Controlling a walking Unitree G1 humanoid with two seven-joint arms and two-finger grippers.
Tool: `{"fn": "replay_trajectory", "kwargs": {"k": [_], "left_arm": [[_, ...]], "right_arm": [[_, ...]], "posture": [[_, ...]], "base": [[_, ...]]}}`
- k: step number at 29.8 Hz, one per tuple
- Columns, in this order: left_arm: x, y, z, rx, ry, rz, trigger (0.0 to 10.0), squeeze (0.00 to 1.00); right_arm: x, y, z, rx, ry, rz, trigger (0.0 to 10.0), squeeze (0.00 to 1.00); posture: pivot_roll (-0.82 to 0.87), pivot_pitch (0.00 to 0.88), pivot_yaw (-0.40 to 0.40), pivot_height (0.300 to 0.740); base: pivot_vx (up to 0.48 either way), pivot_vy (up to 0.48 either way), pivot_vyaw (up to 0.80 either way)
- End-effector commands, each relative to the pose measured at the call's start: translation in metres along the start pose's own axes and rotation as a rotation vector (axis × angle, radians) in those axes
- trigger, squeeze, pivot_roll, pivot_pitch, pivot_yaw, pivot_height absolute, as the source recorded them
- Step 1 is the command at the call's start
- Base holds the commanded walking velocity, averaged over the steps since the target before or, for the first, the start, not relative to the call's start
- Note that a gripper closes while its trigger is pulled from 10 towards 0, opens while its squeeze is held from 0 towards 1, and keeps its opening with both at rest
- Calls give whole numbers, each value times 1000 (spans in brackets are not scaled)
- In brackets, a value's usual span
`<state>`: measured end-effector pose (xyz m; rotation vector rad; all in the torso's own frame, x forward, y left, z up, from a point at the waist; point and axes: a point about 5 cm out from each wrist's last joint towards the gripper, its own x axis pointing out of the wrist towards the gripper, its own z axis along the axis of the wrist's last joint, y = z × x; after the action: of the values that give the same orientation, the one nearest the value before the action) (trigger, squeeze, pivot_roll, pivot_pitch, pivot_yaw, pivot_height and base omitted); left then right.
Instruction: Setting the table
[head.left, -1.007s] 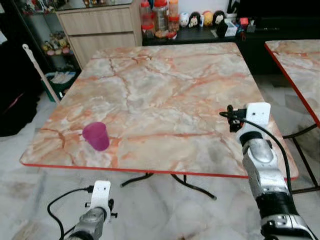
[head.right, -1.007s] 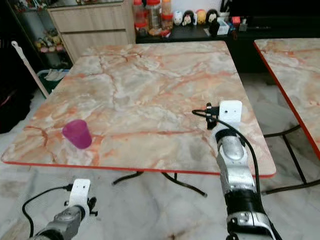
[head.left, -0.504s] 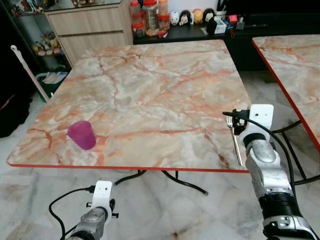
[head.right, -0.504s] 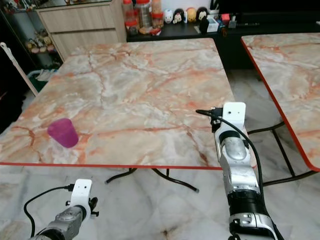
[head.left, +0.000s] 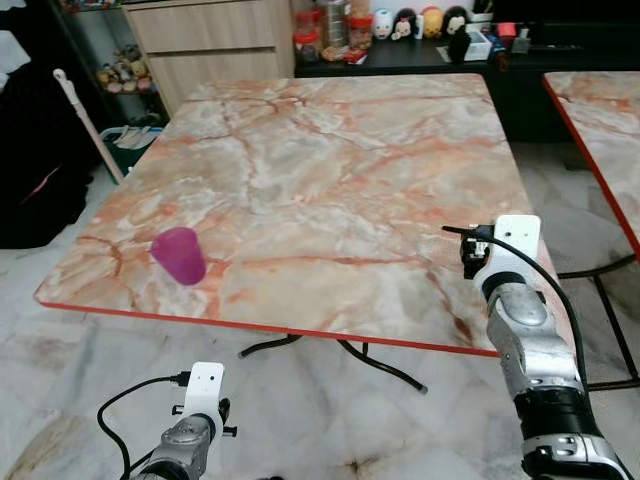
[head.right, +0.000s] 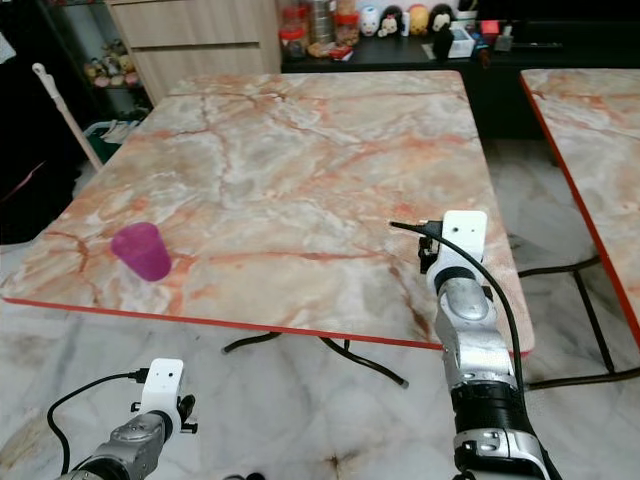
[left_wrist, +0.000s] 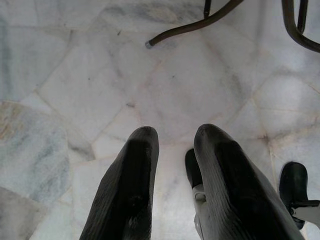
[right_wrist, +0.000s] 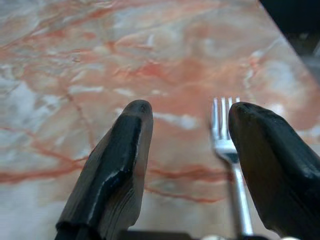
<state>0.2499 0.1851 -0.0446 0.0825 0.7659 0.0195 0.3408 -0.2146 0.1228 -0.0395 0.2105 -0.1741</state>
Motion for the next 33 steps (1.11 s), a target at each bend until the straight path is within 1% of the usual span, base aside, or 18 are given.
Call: {"fn": "replay_trajectory", "kwargs": {"k": [1, 5, 12, 14, 16, 19, 23, 30, 33], "left_arm": [[-1, 5, -4, 7, 22, 10, 10000, 0], [-1, 5, -4, 8, 23, 7, 10000, 0], [-1, 5, -4, 15, 23, 2, 10000, 0], [-1, 4, -4, 16, 23, -1, 10000, 0], [-1, 4, -4, 17, 23, -4, 10000, 0], [-1, 3, -4, 20, 23, -8, 10000, 0], [-1, 3, -4, 22, 24, -10, 10000, 0], [-1, 4, -4, 30, 21, -9, 10000, 0], [-1, 4, -4, 30, 21, -8, 10000, 0]], "right_arm": [[0, -1, -1, 21, 25, -7, 10000, 0], [-1, -4, -3, 20, 49, -29, 10000, 0], [-2, -7, 1, 23, 50, -37, 10000, 0], [-4, -13, 1, 16, 64, -57, 10000, 0], [-6, -22, 1, 7, 73, -86, 10000, 0], [-6, -30, 3, 0, 79, -102, 10000, 0], [-5, -29, 3, 10, 73, -93, 10000, 0], [-4, -15, 4, 23, 79, -41, 10000, 0], [-4, -16, -2, 33, 100, -38, 10000, 0]], "posture": [[-69, 79, 79, 740], [-69, 79, 79, 740], [-69, 83, 79, 740], [-71, 84, 77, 740], [-72, 86, 77, 740], [-76, 87, 77, 740], [-76, 87, 77, 740], [-69, 87, 77, 740], [-71, 87, 77, 740]], "base": [[0, 0, 0], [0, 0, 0], [0, 0, 0], [0, 0, 0], [0, 0, 0], [0, 0, 0], [0, 0, 0], [0, -34, 0], [0, -160, 0]]}}
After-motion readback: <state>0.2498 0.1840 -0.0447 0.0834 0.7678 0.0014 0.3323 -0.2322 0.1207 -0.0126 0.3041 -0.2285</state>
